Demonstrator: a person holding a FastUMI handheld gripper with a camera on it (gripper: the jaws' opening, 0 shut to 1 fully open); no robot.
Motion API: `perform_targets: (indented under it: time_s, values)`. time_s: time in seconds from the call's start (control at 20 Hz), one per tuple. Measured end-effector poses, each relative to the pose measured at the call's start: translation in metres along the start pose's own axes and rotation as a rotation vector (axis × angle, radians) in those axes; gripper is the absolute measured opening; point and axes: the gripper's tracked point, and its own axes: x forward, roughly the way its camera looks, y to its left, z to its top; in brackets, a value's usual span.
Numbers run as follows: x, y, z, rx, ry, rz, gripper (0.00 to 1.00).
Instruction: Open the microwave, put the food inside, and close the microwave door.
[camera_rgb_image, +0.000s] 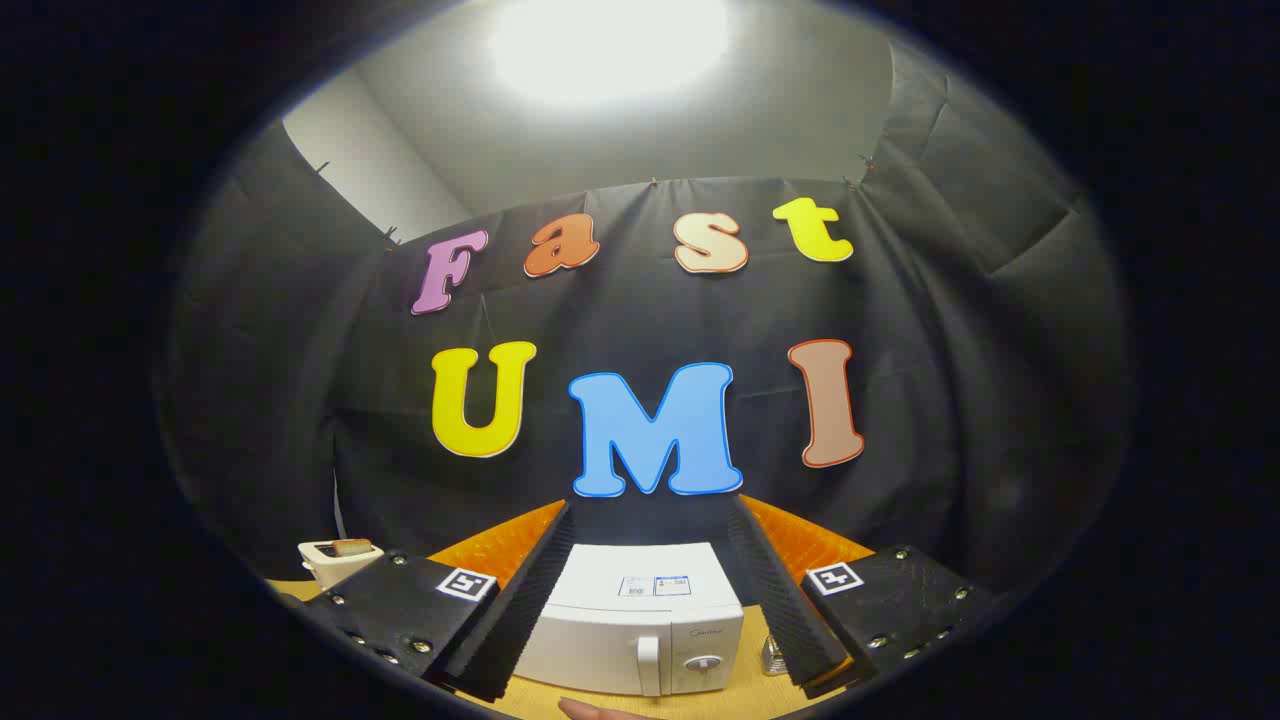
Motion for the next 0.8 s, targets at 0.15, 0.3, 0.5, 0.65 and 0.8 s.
perform_targets:
  time_s: [0.15,0.3,0.5,0.65,0.8]
  values:
    - [-0.0009,-0.0003,0.0004,-0.006,-0.004,-0.003,0.97]
    - [0.0006,0.0008,-0.0013,-0.009,0.0,-0.002,0.97]
    - [0.0013,0.0015,-0.0022,-0.012,0.004,-0.003,0.97]
    - [0.0017,0.0019,-0.0029,-0.012,0.005,-0.002,0.97]
    - [0.0025,0.0021,-0.0046,-0.012,0.009,-0.001,0.97]
